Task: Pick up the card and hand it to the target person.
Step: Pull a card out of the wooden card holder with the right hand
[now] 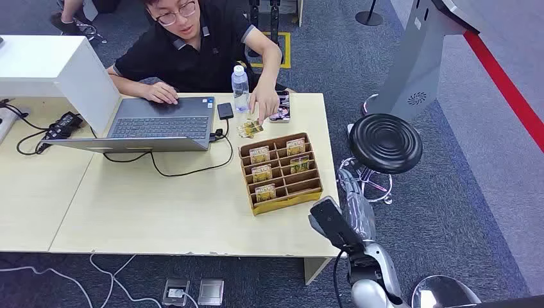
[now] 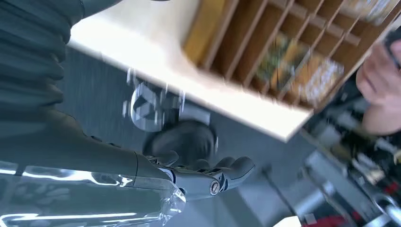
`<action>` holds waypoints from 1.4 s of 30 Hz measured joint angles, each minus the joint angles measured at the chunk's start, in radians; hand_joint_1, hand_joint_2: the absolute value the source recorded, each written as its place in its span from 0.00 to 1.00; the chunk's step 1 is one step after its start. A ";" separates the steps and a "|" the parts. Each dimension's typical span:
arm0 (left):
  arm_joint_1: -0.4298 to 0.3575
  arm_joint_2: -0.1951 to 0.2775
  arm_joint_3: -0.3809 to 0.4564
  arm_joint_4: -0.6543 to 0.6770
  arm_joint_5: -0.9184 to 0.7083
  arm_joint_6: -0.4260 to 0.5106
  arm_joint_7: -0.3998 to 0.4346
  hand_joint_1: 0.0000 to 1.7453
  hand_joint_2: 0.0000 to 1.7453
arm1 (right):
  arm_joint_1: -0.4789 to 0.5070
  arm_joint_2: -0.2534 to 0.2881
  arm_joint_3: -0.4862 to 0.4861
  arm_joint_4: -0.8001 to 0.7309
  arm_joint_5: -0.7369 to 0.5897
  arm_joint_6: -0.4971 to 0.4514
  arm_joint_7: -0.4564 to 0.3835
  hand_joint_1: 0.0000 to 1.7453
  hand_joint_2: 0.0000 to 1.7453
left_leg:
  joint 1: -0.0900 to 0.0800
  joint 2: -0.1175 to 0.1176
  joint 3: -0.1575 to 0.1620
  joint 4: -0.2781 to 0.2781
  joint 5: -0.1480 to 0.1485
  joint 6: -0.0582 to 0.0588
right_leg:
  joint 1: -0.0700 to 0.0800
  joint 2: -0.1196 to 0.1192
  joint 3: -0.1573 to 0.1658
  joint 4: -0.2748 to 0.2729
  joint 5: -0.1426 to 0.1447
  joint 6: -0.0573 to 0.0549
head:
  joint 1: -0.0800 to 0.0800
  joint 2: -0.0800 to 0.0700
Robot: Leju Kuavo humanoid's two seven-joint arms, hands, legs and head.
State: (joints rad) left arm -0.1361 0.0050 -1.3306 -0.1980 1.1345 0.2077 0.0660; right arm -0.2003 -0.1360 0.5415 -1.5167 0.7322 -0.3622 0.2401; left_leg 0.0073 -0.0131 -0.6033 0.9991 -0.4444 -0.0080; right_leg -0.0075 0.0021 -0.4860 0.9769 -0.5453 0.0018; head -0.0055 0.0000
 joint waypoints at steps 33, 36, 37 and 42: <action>-0.028 -0.013 -0.010 0.000 -0.025 0.021 0.053 0.00 1.00 | -0.530 0.266 0.193 0.714 0.221 0.164 0.207 0.51 1.00 | 0.000 -0.001 -0.003 0.000 0.002 -0.001 | 0.000 -0.001 -0.002 0.002 0.001 -0.002 | 0.000 0.000; -0.027 -0.013 -0.010 0.000 -0.019 0.023 0.050 0.00 1.00 | -0.531 0.268 0.194 0.730 0.218 0.164 0.200 0.45 1.00 | 0.000 -0.001 -0.003 0.000 0.002 -0.001 | 0.000 -0.001 -0.002 0.002 0.001 -0.002 | 0.000 0.000; -0.027 -0.013 -0.010 0.000 -0.018 0.023 0.049 0.00 1.00 | -0.532 0.269 0.195 0.734 0.215 0.164 0.197 0.43 1.00 | 0.000 -0.001 -0.003 0.000 0.002 -0.001 | 0.000 -0.001 -0.002 0.002 0.001 -0.002 | 0.000 0.000; -0.025 -0.013 -0.010 0.000 -0.017 0.028 0.050 0.00 1.00 | -0.535 0.277 0.198 0.754 0.201 0.162 0.184 0.49 1.00 | 0.000 -0.001 -0.003 0.000 0.002 -0.001 | 0.000 -0.001 -0.002 0.002 0.001 -0.002 | 0.000 0.000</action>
State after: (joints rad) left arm -0.1613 -0.0084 -1.3405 -0.1980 1.1177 0.2360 0.1158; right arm -0.7352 0.1409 0.7400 -0.7628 0.9327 -0.1998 0.4245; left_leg 0.0075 -0.0140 -0.6062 0.9991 -0.4423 -0.0089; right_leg -0.0071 0.0013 -0.4883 0.9787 -0.5441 0.0001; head -0.0057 0.0000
